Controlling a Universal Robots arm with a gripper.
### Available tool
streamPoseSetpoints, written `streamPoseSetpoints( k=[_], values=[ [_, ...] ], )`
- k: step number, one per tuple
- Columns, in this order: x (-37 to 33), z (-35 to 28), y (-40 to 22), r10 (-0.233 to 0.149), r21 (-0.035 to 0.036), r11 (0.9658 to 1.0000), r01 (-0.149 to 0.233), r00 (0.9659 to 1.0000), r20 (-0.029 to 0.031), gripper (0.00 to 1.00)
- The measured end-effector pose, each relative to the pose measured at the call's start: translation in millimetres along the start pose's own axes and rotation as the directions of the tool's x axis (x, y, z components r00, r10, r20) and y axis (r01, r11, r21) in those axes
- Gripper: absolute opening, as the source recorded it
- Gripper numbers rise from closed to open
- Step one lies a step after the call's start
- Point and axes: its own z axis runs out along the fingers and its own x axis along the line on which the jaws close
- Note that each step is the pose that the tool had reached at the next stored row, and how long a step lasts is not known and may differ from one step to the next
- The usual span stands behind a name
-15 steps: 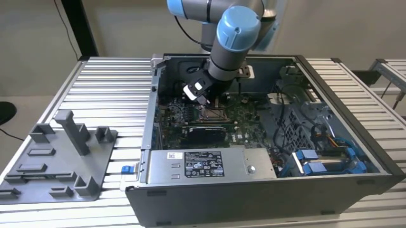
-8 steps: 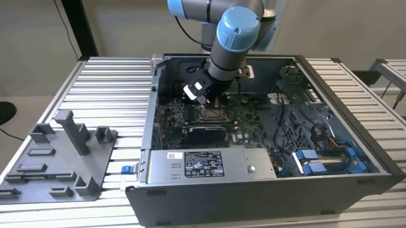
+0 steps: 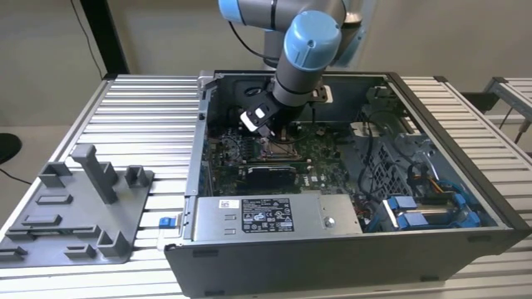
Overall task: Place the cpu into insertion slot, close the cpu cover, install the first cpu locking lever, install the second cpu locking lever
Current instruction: 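Install the first cpu locking lever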
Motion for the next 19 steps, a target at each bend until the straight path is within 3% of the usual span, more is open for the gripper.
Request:
streamPoseSetpoints(
  k=[2,4,8,19],
  values=[
    [0.2,0.4,0.2,-0.002,-0.0015,1.0000,0.002,0.9997,-0.0229,0.00],
    [0.6,-0.7,0.1,-0.003,-0.0017,1.0000,0.003,0.9995,-0.0321,0.00],
    [4.7,-10.6,-0.6,-0.003,-0.0011,1.0000,0.003,0.9994,-0.0352,0.00],
    [24.2,-56.6,-3.6,-0.003,-0.0007,1.0000,0.003,0.9994,-0.0350,0.00]
  ],
)
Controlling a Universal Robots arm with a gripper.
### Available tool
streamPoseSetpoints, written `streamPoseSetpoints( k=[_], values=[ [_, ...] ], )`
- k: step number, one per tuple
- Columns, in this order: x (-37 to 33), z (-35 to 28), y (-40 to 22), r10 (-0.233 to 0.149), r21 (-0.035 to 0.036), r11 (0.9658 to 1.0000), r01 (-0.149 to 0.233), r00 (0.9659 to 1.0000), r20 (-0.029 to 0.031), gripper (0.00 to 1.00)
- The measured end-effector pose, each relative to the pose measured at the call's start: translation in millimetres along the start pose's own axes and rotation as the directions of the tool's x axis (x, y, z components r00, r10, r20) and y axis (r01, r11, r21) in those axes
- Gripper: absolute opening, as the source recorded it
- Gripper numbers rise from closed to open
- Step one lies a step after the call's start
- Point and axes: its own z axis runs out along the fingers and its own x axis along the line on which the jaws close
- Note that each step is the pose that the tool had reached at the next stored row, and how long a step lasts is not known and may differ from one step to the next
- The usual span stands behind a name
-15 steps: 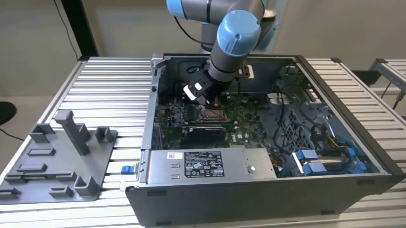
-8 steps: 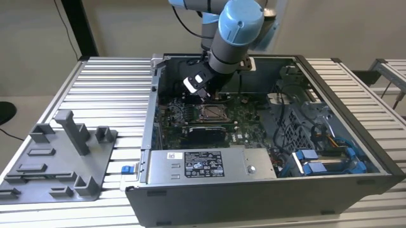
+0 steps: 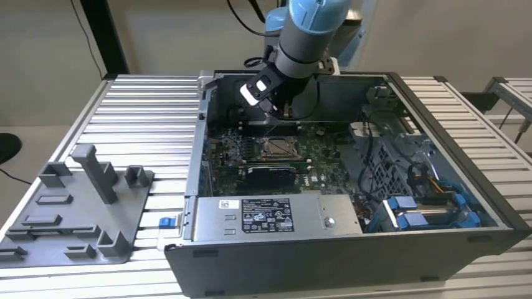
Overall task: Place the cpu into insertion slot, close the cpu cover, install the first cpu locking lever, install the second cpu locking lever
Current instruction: 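Install the first cpu locking lever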
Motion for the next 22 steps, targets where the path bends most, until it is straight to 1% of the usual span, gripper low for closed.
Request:
streamPoseSetpoints(
  k=[2,3,4,5,6,7,8,10,12,13,15,17,20,22],
  values=[
    [3.3,-7.1,-0.4,0.000,0.0002,1.0000,0.000,1.0000,0.0025,0.00],
    [4.0,-8.6,-0.8,0.000,0.0004,1.0000,0.000,1.0000,0.0061,0.00],
    [4.2,-8.7,-1.6,-0.001,0.0014,1.0000,0.001,0.9999,0.0170,0.00],
    [4.2,-8.7,-2.2,-0.001,0.0029,1.0000,0.001,0.9995,0.0321,0.00],
    [4.2,-8.7,-2.7,-0.002,0.0042,1.0000,0.001,0.9991,0.0433,0.00],
    [4.1,-8.6,-4.4,-0.004,0.0031,1.0000,0.004,0.9990,0.0450,0.00],
    [3.9,-8.5,-6.9,-0.006,0.0011,1.0000,0.006,0.9990,0.0454,0.00],
    [3.7,-7.3,-13.6,-0.008,-0.0031,1.0000,0.008,0.9989,0.0457,0.00],
    [2.8,-5.5,-19.9,-0.010,-0.0051,0.9999,0.010,0.9989,0.0462,0.00],
    [1.0,-5.3,-21.4,-0.010,-0.0050,0.9999,0.010,0.9989,0.0463,0.00],
    [-5.9,-5.7,-23.0,-0.010,-0.0050,0.9999,0.011,0.9989,0.0449,0.00],
    [-10.9,-4.2,-25.2,-0.010,-0.0052,0.9999,0.011,0.9989,0.0446,0.00],
    [-14.4,0.6,-30.8,-0.011,-0.0052,0.9999,0.011,0.9989,0.0447,0.00],
    [-15.9,4.0,-33.0,-0.011,-0.0053,0.9999,0.012,0.9989,0.0448,0.00]
  ],
)
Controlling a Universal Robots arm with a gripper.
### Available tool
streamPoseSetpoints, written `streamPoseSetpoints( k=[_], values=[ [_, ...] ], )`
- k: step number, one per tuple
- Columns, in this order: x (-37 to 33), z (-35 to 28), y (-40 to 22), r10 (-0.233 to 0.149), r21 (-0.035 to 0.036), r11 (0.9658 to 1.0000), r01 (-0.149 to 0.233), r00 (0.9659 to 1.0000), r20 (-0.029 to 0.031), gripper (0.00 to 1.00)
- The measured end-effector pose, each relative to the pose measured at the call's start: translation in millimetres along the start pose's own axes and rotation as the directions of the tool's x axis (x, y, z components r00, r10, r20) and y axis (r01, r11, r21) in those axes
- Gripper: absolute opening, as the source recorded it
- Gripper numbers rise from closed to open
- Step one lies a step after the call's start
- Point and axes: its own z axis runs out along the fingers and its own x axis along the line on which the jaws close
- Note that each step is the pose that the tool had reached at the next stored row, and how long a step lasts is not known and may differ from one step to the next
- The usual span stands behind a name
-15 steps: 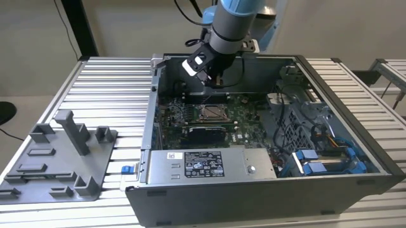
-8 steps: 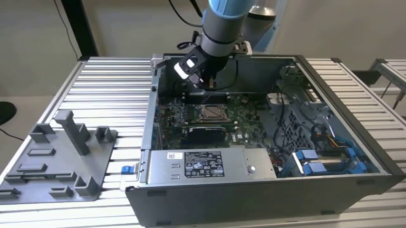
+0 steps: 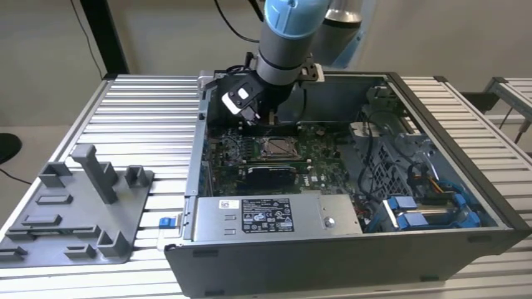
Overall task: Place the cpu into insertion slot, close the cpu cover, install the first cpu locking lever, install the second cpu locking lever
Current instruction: 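Install the first cpu locking lever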
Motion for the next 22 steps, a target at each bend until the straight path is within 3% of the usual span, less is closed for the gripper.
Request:
streamPoseSetpoints(
  k=[12,22],
  values=[
    [-10.4,19.4,0.7,-0.001,-0.0006,1.0000,0.001,1.0000,0.0001,0.00],
    [-13.8,34.9,0.6,-0.007,-0.0092,0.9999,0.007,1.0000,-0.0027,0.00]
  ],
)
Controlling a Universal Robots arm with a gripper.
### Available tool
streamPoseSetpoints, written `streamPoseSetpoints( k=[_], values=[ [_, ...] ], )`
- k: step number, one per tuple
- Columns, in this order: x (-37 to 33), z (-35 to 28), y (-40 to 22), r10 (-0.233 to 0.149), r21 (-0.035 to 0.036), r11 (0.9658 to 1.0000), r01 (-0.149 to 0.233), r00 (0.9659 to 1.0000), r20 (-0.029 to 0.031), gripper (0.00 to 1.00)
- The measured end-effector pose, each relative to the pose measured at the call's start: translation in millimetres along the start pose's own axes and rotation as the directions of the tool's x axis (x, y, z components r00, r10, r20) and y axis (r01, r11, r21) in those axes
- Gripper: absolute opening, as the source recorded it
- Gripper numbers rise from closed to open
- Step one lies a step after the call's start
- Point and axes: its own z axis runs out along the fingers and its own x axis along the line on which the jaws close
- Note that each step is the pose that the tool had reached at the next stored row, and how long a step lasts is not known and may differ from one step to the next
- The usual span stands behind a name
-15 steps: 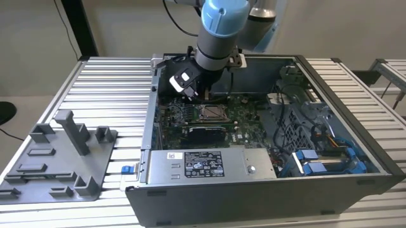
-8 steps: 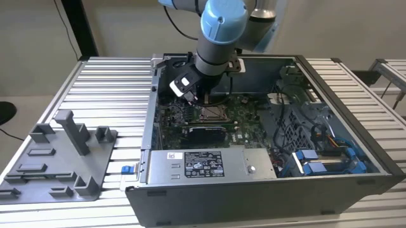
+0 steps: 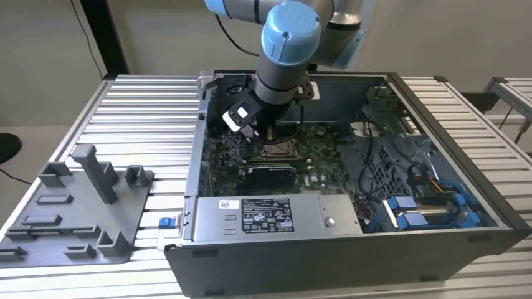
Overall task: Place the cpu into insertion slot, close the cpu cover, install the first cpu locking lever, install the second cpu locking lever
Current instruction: 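Install the first cpu locking lever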
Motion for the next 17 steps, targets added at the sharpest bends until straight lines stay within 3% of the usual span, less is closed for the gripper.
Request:
streamPoseSetpoints(
  k=[10,17],
  values=[
    [2.2,4.6,0.4,-0.001,-0.0010,1.0000,0.001,1.0000,-0.0002,0.00],
    [1.6,5.6,4.9,-0.001,-0.0011,1.0000,0.001,1.0000,-0.0002,0.00]
  ],
)
